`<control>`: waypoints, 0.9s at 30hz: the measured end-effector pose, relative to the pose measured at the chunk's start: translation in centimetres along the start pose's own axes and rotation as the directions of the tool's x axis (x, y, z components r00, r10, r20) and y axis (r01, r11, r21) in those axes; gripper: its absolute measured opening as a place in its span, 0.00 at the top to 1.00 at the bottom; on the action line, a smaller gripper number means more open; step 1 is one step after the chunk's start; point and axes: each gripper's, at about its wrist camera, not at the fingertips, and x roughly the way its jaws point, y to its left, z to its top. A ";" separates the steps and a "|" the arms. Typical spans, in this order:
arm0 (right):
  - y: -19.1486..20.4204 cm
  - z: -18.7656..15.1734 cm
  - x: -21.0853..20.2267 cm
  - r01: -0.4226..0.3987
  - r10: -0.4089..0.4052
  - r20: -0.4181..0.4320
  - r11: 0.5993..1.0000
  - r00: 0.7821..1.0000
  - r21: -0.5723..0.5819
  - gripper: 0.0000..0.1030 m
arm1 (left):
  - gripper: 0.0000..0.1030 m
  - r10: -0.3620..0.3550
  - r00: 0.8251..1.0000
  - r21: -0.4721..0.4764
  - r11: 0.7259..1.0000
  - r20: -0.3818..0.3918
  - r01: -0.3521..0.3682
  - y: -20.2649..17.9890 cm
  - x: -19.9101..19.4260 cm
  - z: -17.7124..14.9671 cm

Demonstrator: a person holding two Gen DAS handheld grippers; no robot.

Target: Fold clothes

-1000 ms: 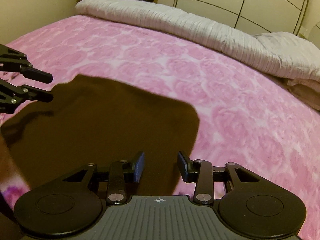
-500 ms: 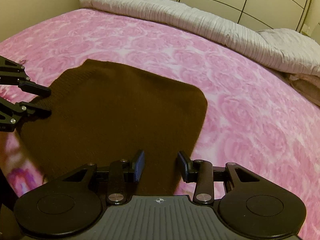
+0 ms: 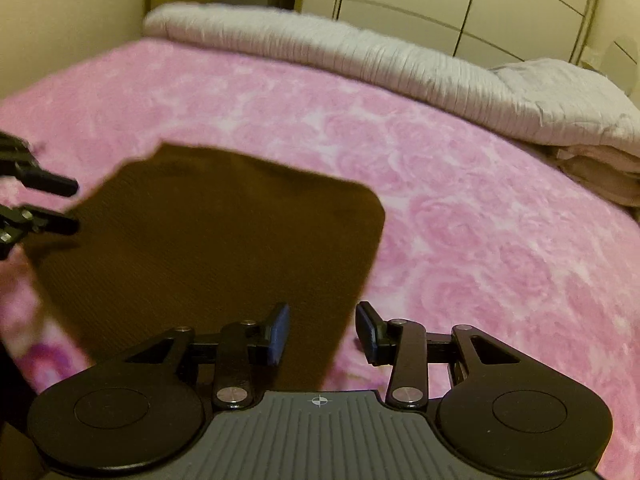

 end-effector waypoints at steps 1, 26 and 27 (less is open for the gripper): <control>0.0 -0.4 -0.7 -0.017 0.017 0.015 1.000 1.000 0.015 0.61 | 0.71 -0.008 1.000 0.010 1.000 -0.001 0.008 -0.4 0.0 -0.1; -0.5 -8.0 -2.9 -0.073 0.053 0.135 0.987 0.989 0.145 0.53 | 0.58 -0.151 0.989 0.432 0.891 -0.014 0.142 -11.1 5.0 2.1; -0.9 -7.8 -2.9 -0.074 0.052 0.142 0.984 0.989 0.159 0.53 | 0.58 -0.155 0.988 0.402 0.904 -0.018 0.149 -10.6 5.3 2.6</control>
